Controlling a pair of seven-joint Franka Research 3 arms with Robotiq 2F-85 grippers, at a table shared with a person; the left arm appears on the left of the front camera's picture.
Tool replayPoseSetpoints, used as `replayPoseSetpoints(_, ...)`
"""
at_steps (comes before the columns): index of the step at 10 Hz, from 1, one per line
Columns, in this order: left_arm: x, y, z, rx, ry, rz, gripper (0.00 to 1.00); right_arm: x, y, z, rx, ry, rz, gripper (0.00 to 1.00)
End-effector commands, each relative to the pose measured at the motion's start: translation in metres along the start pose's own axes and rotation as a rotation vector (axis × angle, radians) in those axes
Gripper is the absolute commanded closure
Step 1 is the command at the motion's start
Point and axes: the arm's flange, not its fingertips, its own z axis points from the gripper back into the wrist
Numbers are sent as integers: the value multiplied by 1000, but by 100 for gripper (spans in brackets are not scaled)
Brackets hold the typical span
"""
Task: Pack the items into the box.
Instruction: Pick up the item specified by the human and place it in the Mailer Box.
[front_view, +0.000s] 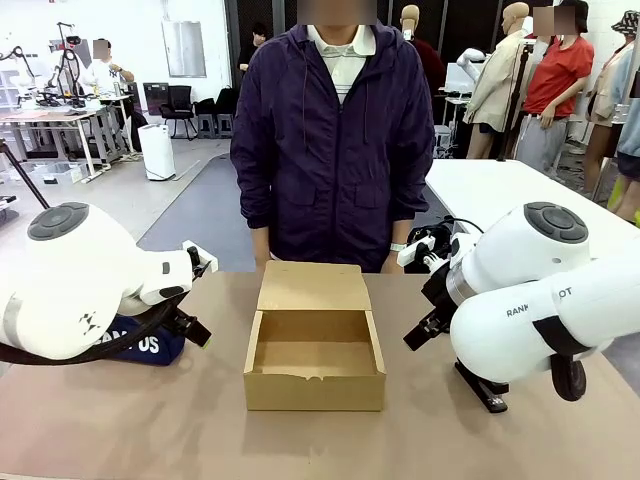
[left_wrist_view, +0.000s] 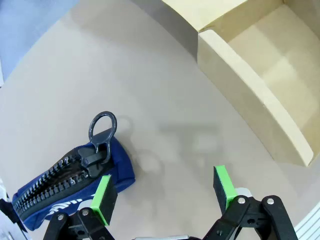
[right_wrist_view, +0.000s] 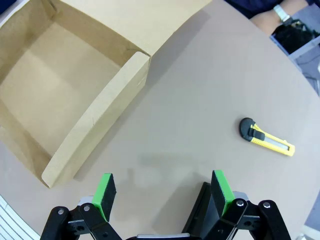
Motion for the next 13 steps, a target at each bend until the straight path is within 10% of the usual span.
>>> replayPoseSetpoints(1,0,0,0,0,0,0,0,0,0,1,0,-2,-1,0)
replayPoseSetpoints(9,17,4,33,-136,21,-13,0,6,-9,12,25,22,-32,0)
replayPoseSetpoints(13,62,56,151,-397,85,367,0,35,-65,126,392,73,-451,0)
